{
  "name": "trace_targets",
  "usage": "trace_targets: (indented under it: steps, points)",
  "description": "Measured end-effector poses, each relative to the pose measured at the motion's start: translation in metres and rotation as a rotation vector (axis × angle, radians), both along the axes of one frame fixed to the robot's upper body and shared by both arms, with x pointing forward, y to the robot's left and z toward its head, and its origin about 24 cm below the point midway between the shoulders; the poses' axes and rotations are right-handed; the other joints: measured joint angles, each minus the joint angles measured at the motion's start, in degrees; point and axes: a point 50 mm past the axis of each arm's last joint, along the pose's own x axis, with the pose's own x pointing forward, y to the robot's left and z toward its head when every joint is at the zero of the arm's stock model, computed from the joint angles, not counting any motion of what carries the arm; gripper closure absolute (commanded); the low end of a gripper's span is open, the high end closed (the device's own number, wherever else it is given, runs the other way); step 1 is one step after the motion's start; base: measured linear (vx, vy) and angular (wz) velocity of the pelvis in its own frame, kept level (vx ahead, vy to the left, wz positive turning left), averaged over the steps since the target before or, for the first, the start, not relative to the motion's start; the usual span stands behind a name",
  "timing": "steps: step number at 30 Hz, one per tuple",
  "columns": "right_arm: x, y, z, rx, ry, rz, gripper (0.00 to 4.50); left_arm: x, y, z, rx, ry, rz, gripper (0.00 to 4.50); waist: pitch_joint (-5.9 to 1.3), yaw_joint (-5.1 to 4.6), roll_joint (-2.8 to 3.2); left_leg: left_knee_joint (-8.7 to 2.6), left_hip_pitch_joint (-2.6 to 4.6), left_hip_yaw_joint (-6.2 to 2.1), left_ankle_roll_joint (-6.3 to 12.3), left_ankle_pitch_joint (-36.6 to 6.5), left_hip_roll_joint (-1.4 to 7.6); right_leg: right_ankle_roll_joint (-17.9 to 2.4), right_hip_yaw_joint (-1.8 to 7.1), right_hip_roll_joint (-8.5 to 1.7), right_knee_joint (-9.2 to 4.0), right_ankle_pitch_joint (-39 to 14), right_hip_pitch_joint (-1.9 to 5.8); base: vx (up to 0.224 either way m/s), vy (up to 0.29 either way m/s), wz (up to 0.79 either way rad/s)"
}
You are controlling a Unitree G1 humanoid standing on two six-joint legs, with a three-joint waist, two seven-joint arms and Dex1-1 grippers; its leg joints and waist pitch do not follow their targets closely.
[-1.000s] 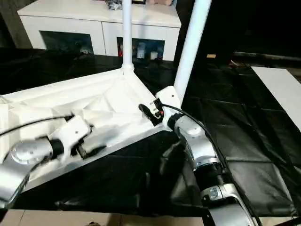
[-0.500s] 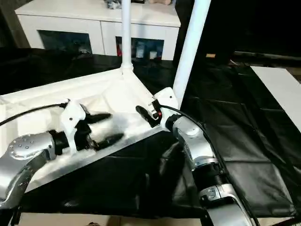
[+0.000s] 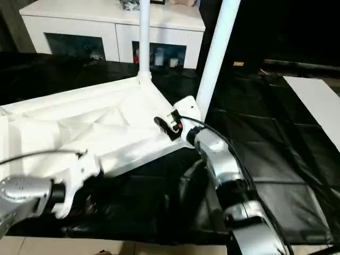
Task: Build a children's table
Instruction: Rotate table base
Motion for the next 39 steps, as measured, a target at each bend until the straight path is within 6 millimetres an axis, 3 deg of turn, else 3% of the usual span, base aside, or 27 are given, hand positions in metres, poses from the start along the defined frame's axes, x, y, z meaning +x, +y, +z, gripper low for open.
trace_targets:
  steps: [4, 11, 20, 25, 29, 39]
  points:
    - [0.003, -0.005, -0.001, -0.028, -0.005, -0.039, 0.82, -0.009, 0.01, -0.013, 0.097, 0.032, 0.057, 0.26, -0.01, 0.25, -0.02, 0.01, -0.03, 0.0, 0.0, 0.0, -0.01, 0.0, 0.03, 0.0, 0.0, 0.0, 0.04, 0.0, 0.0, 0.0]
    - [0.01, -0.039, -0.003, -0.088, -0.008, -0.171, 0.82, -0.014, 0.011, -0.013, 0.126, 0.001, 0.079, 0.26, -0.04, 1.58, -0.06, 0.07, -0.03, 0.11, 0.0, 0.0, -0.05, 0.1, 0.31, 0.01, 0.0, 0.0, 0.16, 0.0, 0.0, 0.0]
    - [0.016, -0.066, -0.003, -0.121, -0.003, -0.242, 0.82, -0.013, 0.009, -0.013, 0.111, -0.016, 0.098, 0.26, -0.03, 1.7, -0.05, 0.14, -0.07, 0.12, 0.01, 0.0, -0.05, 0.3, 0.4, 0.03, 0.1, -0.2, 0.16, 0.0, 0.0, 0.0]
    - [0.02, -0.096, -0.001, -0.158, 0.002, -0.33, 0.82, -0.012, 0.006, -0.013, 0.084, -0.029, 0.091, 0.26, -0.01, 2.0, -0.03, 0.25, -0.19, 0.2, 0.01, 0.0, -0.05, 0.3, 0.55, 0.02, 0.1, -0.2, 0.33, 0.0, 0.0, 0.0]
    - [0.021, -0.109, -0.001, -0.161, 0.007, -0.367, 0.82, -0.012, 0.003, -0.012, 0.06, -0.032, 0.084, 0.26, -0.01, 1.78, -0.03, 0.33, -0.22, 0.19, 0.01, 0.0, -0.05, 0.3, 0.58, 0.02, 0.13, -0.2, 0.35, 0.0, 0.0, 0.0]
    - [0.023, -0.139, 0.004, -0.217, 0.018, -0.454, 0.82, -0.01, 0.008, 0.003, -0.051, -0.103, 0.083, 0.26, -0.01, 1.55, -0.02, 0.34, -0.29, 0.19, 0.02, 0.0, -0.04, 0.3, 0.55, 0.02, 0.15, -0.2, 0.28, 0.0, 0.0, 0.0]
